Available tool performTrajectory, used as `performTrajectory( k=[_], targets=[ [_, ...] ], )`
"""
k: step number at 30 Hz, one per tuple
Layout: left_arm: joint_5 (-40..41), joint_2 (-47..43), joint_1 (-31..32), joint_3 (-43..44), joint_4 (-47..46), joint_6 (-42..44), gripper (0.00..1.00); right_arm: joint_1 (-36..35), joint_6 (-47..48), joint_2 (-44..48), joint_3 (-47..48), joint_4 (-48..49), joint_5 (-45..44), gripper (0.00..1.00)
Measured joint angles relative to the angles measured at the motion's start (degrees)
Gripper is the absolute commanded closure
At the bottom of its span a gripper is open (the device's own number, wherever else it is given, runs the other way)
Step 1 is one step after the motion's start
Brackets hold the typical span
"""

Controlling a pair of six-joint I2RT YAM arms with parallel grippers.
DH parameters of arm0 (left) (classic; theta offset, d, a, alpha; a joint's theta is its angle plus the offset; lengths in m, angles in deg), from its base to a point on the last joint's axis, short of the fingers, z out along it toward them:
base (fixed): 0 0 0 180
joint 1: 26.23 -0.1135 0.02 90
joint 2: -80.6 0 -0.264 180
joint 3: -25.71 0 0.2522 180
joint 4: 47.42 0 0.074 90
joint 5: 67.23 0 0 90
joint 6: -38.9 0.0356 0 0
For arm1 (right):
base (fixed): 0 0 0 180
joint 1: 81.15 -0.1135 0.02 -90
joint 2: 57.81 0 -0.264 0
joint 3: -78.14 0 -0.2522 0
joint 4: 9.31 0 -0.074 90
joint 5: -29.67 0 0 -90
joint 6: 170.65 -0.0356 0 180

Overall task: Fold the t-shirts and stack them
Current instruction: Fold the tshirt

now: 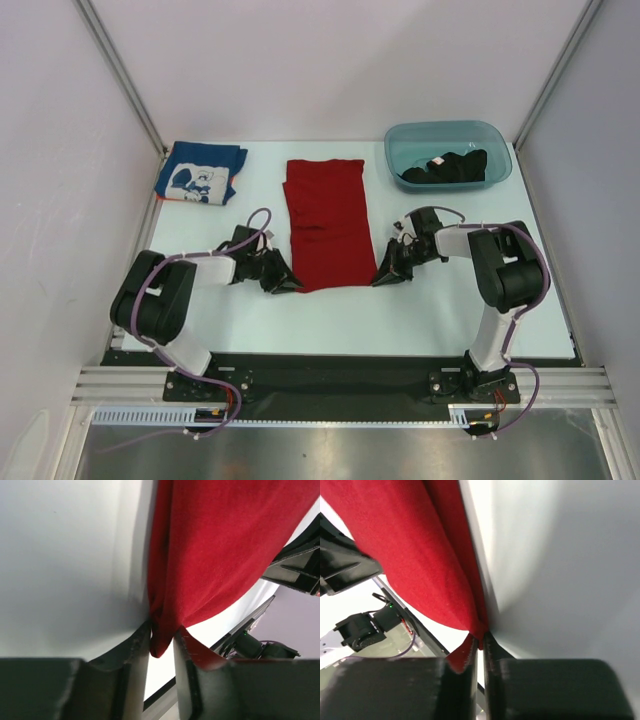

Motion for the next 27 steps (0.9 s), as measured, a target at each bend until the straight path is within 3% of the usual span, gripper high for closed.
performTrajectory(
  k=[1,3,14,23,27],
  targets=[
    [0.04,0.42,-0.02,0.20,0.13,0.02,0.86,0.02,-0.09,-0.37,0.00,0.28,0.39,1.00],
    [0.09,1.36,-0.02,0.59,0.28,0.37,1.00,0.07,-0.15,-0.66,0.04,0.50,0.76,1.00],
    [2.78,-0.96,0.74,0.74,3.69,2.01,1.00,-1.92,1.92,4.57,-1.57,-2.47,-4.28,1.00],
    [9.46,-16.02,4.98,-8.59,11.58,0.66,1.00,-7.87,0.37,19.19,-13.00,-5.77,-7.04,1.00],
    [12.59,-22.49,10.36,-10.91,16.83,-1.81,1.00,-10.10,-1.05,24.79,-16.26,-8.20,-7.85,1.00]
  ],
)
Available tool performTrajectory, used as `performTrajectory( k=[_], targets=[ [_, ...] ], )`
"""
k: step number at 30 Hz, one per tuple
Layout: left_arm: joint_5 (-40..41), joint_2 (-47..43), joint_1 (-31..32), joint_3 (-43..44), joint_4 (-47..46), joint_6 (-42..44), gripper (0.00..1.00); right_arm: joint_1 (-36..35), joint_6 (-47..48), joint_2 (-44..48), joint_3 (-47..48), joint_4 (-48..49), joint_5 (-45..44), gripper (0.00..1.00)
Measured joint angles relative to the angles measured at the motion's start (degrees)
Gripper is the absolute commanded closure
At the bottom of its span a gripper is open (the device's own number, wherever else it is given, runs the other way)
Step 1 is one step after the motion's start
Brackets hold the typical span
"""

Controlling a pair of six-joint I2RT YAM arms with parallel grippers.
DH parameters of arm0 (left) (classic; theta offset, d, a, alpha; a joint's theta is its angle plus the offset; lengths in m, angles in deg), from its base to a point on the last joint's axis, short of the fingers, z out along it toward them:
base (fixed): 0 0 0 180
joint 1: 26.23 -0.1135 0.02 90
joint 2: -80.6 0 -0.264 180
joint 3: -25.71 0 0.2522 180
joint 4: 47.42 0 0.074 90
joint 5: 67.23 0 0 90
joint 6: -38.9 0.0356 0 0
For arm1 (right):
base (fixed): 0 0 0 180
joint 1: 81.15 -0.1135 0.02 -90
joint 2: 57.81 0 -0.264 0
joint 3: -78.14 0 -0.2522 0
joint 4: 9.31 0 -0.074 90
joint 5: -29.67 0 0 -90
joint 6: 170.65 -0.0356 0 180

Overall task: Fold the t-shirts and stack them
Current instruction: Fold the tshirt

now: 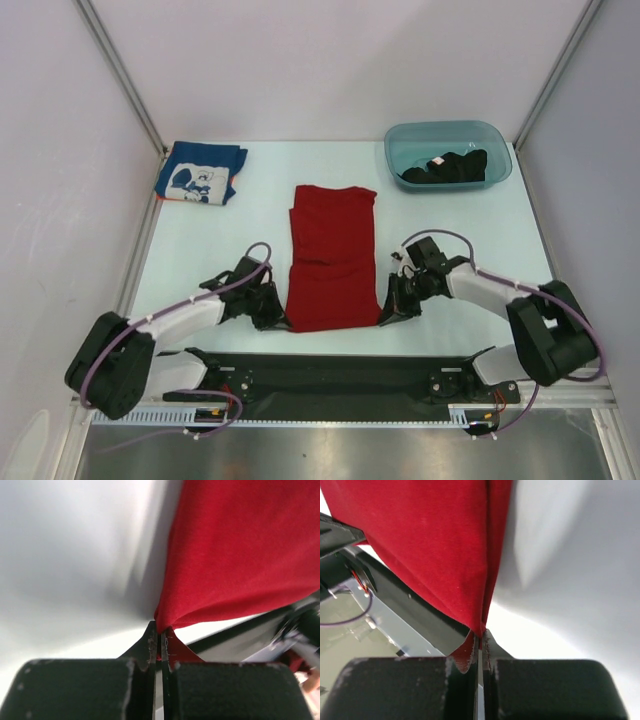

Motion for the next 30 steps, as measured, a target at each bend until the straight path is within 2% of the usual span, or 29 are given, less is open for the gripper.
performTrajectory(
  k=[7,11,16,21,25,30],
  targets=[
    [4.70,-12.22,11.89,-1.07,10.01,-6.54,1.00,-6.62,-4.61,13.42,-4.13,-5.46,-3.04,1.00],
    [5.70,-17.25,14.25,-1.57,13.38,-8.96,1.00,-9.51,-8.52,21.49,-7.23,-7.74,-4.13,1.00],
    [5.66,-14.53,14.45,-1.07,14.12,-8.98,1.00,-12.94,-13.33,28.48,-11.69,-8.76,-5.11,1.00],
    [5.90,-9.73,14.84,4.79,17.20,-6.12,1.00,-13.42,-16.24,32.44,-13.05,-10.47,-5.77,1.00],
    [8.66,-8.66,14.91,14.27,22.43,-2.12,1.00,-13.40,-16.94,31.32,-8.61,-14.01,-7.30,1.00],
    [13.33,-1.27,14.19,30.56,28.11,3.89,1.00,-10.19,-13.09,18.75,8.92,-19.96,-9.79,1.00]
  ],
)
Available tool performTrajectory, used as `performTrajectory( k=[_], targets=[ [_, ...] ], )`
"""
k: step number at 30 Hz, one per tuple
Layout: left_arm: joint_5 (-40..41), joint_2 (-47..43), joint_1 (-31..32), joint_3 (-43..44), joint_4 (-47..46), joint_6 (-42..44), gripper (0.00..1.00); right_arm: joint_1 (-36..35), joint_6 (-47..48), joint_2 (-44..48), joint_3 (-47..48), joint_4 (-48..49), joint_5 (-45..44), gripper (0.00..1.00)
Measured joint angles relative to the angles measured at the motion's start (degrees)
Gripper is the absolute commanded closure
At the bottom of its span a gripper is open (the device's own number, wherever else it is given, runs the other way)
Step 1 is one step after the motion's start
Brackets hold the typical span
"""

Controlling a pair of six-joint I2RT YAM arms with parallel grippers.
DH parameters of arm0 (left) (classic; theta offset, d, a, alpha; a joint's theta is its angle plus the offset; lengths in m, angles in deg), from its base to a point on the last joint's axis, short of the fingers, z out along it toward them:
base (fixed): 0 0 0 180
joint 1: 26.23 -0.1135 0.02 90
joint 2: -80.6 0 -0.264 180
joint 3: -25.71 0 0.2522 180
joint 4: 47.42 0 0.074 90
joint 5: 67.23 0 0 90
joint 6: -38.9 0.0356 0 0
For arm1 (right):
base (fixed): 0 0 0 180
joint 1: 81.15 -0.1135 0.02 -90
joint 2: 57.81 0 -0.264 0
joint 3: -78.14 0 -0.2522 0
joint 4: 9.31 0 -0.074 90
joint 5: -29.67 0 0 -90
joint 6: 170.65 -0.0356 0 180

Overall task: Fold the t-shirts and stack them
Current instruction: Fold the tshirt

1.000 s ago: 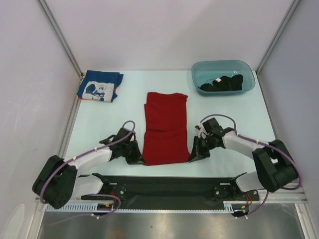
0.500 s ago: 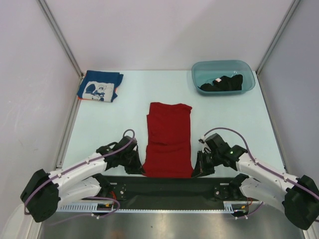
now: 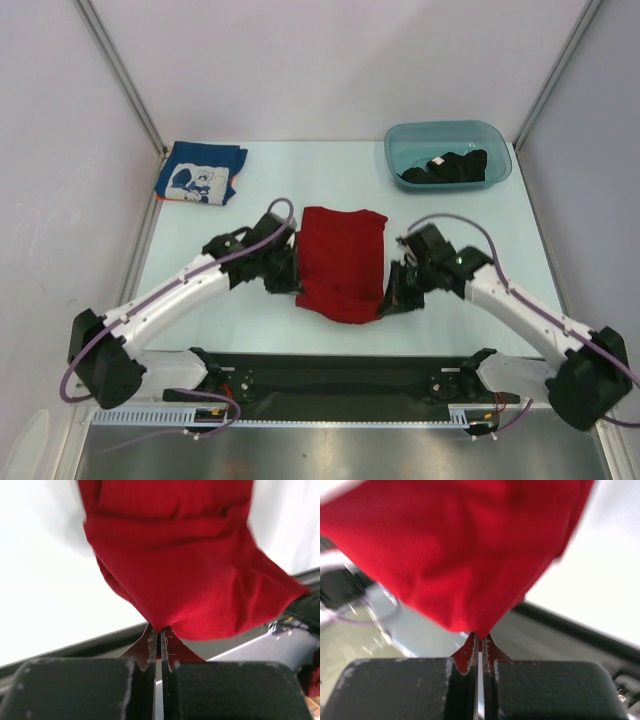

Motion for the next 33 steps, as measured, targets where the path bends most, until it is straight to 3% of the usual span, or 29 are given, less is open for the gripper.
performTrajectory(
  k=[8,17,26,33],
  targets=[
    [-0.66,17.64,-11.76,17.68,1.01,10.71,1.00,13.57,8.22,-21.75,25.64,-3.37,-0.94,1.00],
    [-5.20,40.33,-17.38,39.47,0.26,18.91,1.00,18.05,12.76,-40.89,43.30,-4.42,-0.28,1.00],
    [-9.38,48.98,-20.06,46.01,-1.75,20.00,1.00,21.77,15.80,-51.21,53.75,-6.08,1.25,1.00],
    [-10.43,53.55,-21.59,49.24,-1.90,19.91,0.98,24.02,18.18,-61.66,62.34,-6.64,4.66,0.92]
  ],
)
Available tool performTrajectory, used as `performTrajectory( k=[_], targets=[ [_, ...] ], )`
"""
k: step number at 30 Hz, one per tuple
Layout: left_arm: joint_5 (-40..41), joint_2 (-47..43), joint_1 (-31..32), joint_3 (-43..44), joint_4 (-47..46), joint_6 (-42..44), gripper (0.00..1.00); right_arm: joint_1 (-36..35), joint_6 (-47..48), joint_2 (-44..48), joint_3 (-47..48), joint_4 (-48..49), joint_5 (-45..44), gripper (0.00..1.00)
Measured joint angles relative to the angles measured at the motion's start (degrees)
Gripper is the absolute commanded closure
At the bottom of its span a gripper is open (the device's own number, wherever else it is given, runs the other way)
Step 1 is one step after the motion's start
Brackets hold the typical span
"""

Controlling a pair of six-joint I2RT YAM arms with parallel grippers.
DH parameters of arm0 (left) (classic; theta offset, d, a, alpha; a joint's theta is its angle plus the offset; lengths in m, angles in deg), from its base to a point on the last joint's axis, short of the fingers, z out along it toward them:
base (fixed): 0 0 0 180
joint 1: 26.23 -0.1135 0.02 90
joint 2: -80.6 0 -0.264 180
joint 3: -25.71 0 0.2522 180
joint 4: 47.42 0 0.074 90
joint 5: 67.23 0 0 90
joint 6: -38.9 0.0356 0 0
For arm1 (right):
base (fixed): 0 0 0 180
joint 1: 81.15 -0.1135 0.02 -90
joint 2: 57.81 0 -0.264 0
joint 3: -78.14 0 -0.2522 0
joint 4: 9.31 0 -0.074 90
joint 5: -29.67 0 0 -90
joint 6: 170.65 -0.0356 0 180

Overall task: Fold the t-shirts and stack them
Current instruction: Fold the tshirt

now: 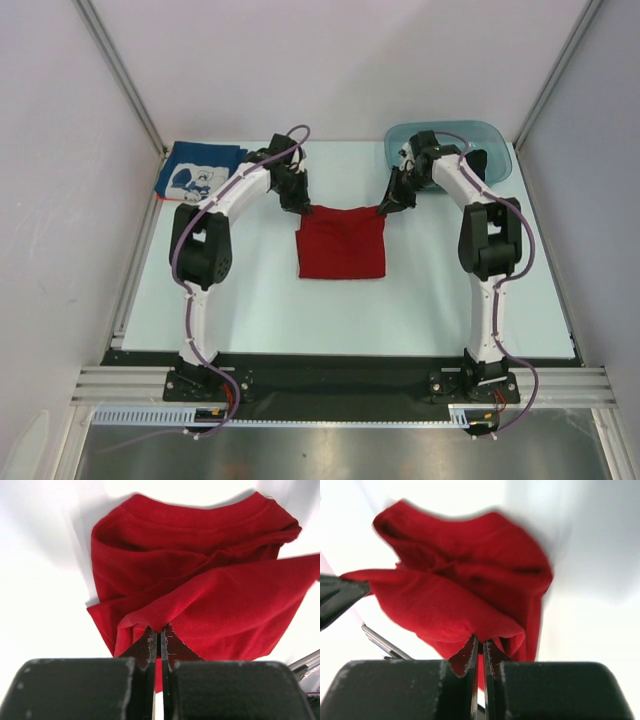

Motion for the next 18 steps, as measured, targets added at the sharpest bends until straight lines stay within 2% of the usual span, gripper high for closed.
performTrajectory(
  k=[2,4,5,6,7,8,9,11,12,13,15,17,18],
  targets=[
    [-0.37,1.20,-0.50,0.85,0.02,-0.04,0.93,0.61,0.44,-3.23,2.54,-0.11,0.50,0.92],
    [-0.55,3.21,-1.07,2.91,0.02,-0.31,0.93,1.01,0.76,-6.19,4.96,-0.11,0.94,0.88],
    [-0.66,4.61,-1.40,4.66,0.15,-0.46,0.91,1.25,0.96,-7.74,6.36,-0.42,1.03,0.85],
    [-0.68,6.16,-1.70,6.78,0.28,-0.50,0.89,1.46,1.07,-9.68,9.09,-1.55,1.25,0.75],
    [-0.52,7.69,-2.01,8.90,0.17,-0.59,0.72,1.68,1.22,-11.61,11.87,-1.62,1.20,0.68],
    [-0.24,8.72,-2.25,10.29,-0.07,-0.70,0.65,1.88,1.38,-13.07,14.08,-1.73,1.09,0.63],
    [0.37,9.75,-2.60,11.89,-0.02,-0.96,0.64,2.10,1.51,-15.06,17.68,-2.91,0.79,0.58],
    [1.62,10.73,-3.45,14.05,-0.15,-1.55,0.55,2.51,1.68,-17.77,23.47,-3.69,0.11,0.54],
    [2.43,10.75,-3.89,14.56,-0.11,-1.81,0.53,2.67,1.77,-17.94,24.98,-3.98,-0.37,0.48],
    [3.04,10.73,-4.20,14.99,0.00,-1.99,0.42,2.82,1.99,-17.94,26.01,-4.46,-1.01,0.45],
    [4.39,10.10,-4.79,15.23,-0.35,-2.21,0.41,2.91,2.69,-17.14,27.34,-5.60,-2.51,0.43],
    [4.57,7.80,-5.20,12.13,-2.03,-2.47,0.46,3.02,3.43,-15.78,26.99,-6.84,-3.72,0.44],
    [4.24,5.66,-5.29,9.14,-3.26,-2.54,0.49,3.04,3.74,-14.64,26.03,-7.41,-4.24,0.50]
  ],
)
